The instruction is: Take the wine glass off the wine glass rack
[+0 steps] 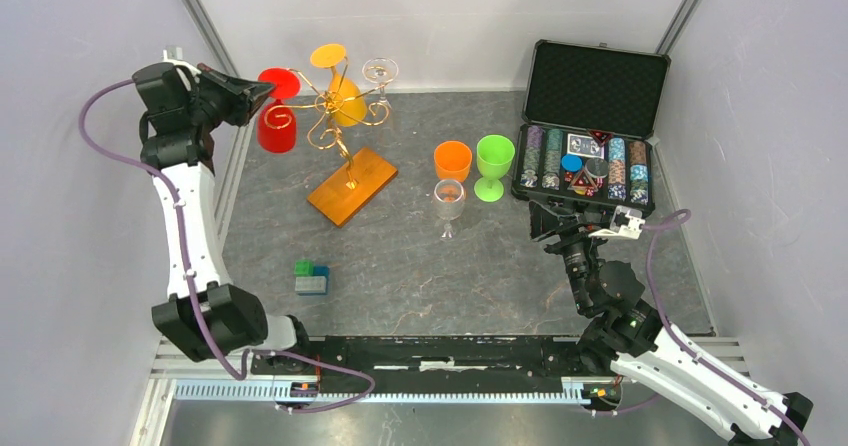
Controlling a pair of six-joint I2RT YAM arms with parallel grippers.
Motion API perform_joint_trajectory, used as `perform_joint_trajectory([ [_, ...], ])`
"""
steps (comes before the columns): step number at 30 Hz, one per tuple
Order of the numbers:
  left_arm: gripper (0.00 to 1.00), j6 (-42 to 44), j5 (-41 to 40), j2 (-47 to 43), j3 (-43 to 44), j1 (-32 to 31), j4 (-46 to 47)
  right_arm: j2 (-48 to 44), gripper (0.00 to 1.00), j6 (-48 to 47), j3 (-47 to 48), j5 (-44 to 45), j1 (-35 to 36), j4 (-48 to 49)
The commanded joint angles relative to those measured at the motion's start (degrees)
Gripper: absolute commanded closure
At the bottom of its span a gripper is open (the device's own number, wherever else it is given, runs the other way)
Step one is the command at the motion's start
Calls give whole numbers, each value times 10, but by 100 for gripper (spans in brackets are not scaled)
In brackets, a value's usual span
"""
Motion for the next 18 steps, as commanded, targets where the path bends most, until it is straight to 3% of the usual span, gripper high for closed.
perform_joint_trajectory([
  [1,98,73,-102,-38,49,5,-77,-7,27,1,10,1,2,16],
  [10,98,118,-184,-90,112,6,-150,5,14,-30,24,-54,2,22],
  [13,98,139,-144,-97,169,5,-168,23,8,-48,42,-84,2,22],
  [18,98,118,-7,-90,234,4,-154,47,2,-55,60,-119,2,24],
])
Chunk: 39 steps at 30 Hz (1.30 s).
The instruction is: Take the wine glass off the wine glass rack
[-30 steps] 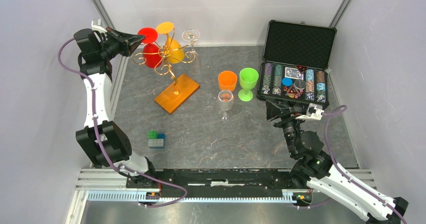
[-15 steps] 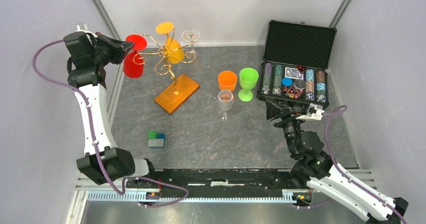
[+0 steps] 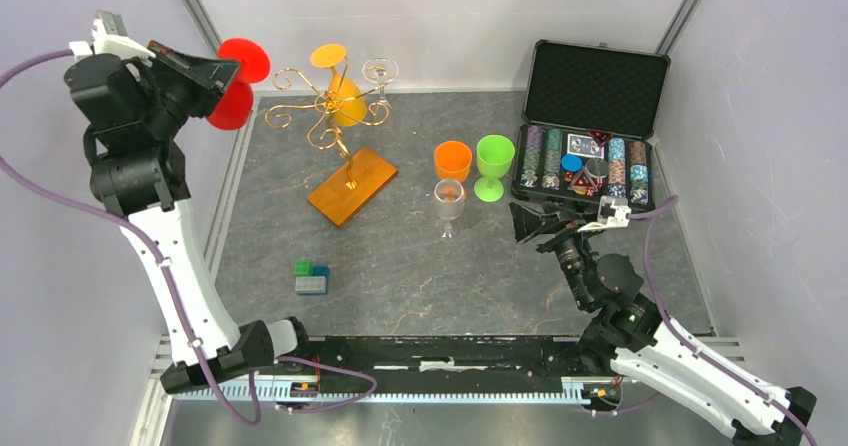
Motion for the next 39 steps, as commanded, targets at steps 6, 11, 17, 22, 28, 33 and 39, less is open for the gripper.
perform_joint_trajectory([
  [6,98,-83,196,-46,25,-34,141,46,2,-18,44,-86,2,30],
  [11,98,-160,226,-60,-18,-139,259,74,2,-19,56,-112,2,39],
  [17,98,-188,186,-47,-49,-318,348,152,2,-44,132,-244,-14,78],
  [22,98,-299,157,-45,-133,-384,495,171,2,-41,173,-342,-53,135],
  [28,98,-424,122,-59,-191,-398,618,168,2,21,168,-438,-122,234],
  [33,98,-520,91,-84,-230,-398,657,175,2,100,132,-476,-146,392],
  [39,98,-661,56,-106,-308,-403,738,249,2,208,132,-511,-154,587],
])
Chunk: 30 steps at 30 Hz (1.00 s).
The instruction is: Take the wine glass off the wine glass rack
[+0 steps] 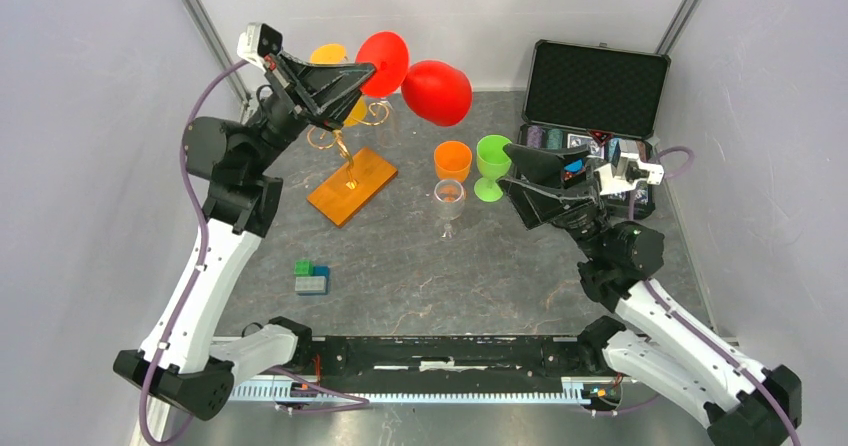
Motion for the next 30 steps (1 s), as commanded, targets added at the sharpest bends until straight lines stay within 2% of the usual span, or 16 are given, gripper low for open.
perform_joint_trajectory([
  [1,98,-132,-43,-22,-44,-6,89,55,2,98,6,-45,-4,193],
  [8,98,-142,-61,-63,-77,-6,64,181,2,181,78,-131,-3,371],
  [11,98,-153,-59,-71,-84,-6,69,223,3,225,92,-133,-3,451],
  [15,98,-166,-51,-74,-83,-5,78,256,5,245,121,-143,1,474],
  [22,98,-169,-50,-84,-85,-5,77,276,9,217,174,-170,18,475],
  [30,98,-170,-54,-98,-98,-5,69,316,34,245,230,-189,35,513],
])
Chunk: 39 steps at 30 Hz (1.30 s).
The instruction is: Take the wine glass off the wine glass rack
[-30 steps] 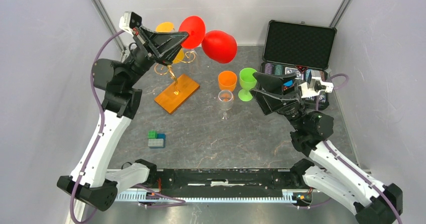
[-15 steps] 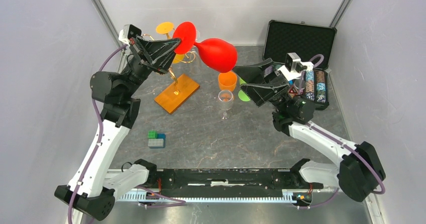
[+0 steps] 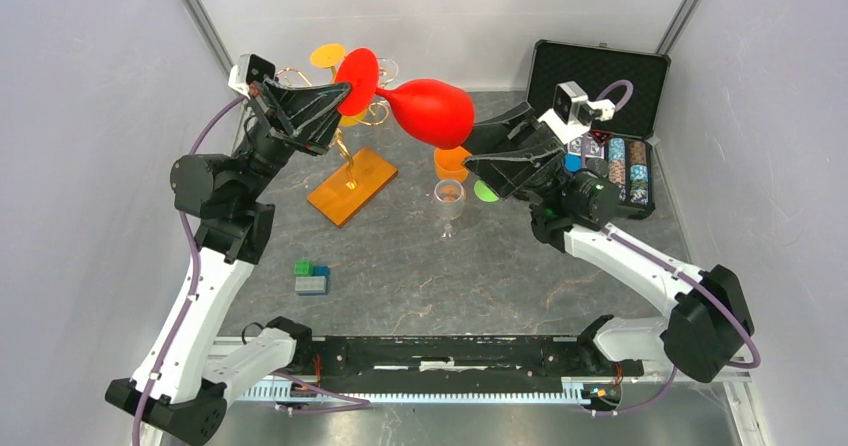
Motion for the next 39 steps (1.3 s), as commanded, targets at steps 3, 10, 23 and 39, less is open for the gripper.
perform_joint_trajectory([
  [3,98,-16,-6,-16,-3,-2,9,32,43,34,42,-17,9,202],
  [10,90,-5,-7,-21,-10,-2,-1,51,78,46,55,-10,9,206],
  [23,22,74,-5,-35,10,-2,-53,-81,100,-150,-19,67,9,-46],
  [39,0,595,-121,-58,136,-2,-444,-252,100,-601,162,435,9,-1118],
])
